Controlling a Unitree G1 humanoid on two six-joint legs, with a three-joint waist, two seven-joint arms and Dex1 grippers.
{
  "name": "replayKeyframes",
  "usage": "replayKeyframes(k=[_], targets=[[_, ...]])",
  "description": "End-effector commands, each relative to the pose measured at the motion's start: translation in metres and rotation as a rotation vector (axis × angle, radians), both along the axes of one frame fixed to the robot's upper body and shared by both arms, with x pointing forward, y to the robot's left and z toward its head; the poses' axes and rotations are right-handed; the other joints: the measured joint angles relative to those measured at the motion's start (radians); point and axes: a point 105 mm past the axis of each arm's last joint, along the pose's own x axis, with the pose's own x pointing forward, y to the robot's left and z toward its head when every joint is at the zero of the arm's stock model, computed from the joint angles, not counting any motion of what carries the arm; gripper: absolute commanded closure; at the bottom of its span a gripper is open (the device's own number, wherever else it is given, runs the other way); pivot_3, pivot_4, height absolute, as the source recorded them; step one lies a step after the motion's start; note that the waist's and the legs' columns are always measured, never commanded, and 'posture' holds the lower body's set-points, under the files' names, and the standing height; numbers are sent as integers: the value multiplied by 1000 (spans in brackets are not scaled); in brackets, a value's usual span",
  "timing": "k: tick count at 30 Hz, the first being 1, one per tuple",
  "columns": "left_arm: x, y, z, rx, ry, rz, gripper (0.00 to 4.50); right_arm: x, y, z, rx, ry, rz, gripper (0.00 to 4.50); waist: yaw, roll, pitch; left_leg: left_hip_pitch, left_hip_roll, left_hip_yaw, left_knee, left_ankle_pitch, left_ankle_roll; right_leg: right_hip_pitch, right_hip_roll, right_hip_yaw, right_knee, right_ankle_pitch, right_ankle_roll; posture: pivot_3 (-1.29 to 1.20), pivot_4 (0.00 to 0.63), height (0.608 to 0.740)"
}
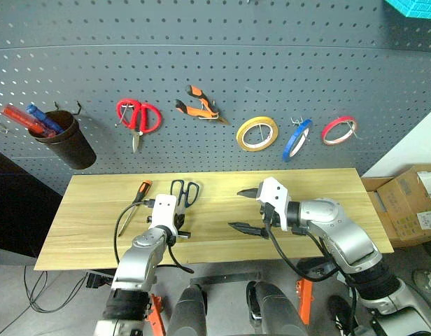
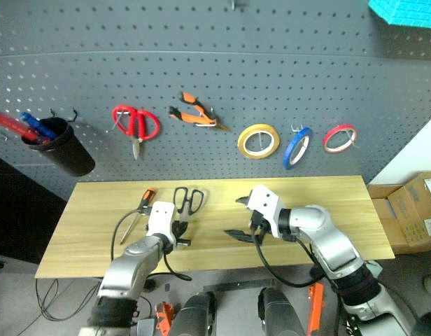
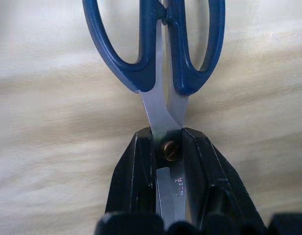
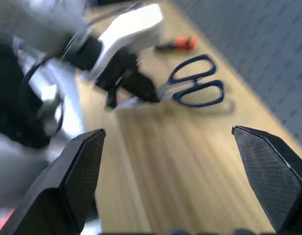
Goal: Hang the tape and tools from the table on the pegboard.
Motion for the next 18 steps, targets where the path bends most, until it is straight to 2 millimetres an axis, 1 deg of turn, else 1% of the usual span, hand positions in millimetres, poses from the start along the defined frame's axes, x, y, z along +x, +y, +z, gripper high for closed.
replayKeyframes(k=[1,3,6,8,9,11,16,18], targets=[[-15,4,56,23,-287,41,4005,-11,6,46,226,-125,-30,0,6,-1,-2,-1,0,0,0,0,0,-1,0,0,-1,0,0,175,155,740],[-28,8,69,55,-370,57,4005,-13,6,54,277,-147,-61,0,7,-2,-4,-1,0,1,0,0,0,-1,-1,0,-1,0,0,182,151,740],[-47,16,79,132,-453,78,4005,-13,6,64,360,-164,-100,0,17,-4,-9,-2,-1,1,0,-1,-1,-1,-1,1,-2,0,0,196,135,740],[-53,20,87,161,-502,93,4005,-11,6,71,400,-200,-125,0,20,-5,-11,-2,0,1,1,-1,-1,-1,-1,0,-2,0,0,205,123,740],[-54,22,90,177,-525,94,4005,-9,6,74,416,-210,-141,0,22,-5,-11,-2,-1,1,1,0,-1,-1,-1,0,-2,-3,-5,206,119,740],[-51,27,101,197,-575,116,4005,-5,6,78,435,-231,-158,0,26,-7,-15,-2,0,1,3,0,-1,0,-1,0,-2,-3,-5,207,111,740],[-29,33,123,202,-664,110,4005,6,4,85,462,-274,-192,0,42,-11,-35,-2,0,4,3,0,0,0,-1,0,-2,-3,-5,211,98,740],[-21,36,129,201,-686,109,4005,10,4,87,468,-288,-203,0,45,-12,-41,-2,0,4,3,0,0,0,-1,0,-2,0,-1,207,90,740]])
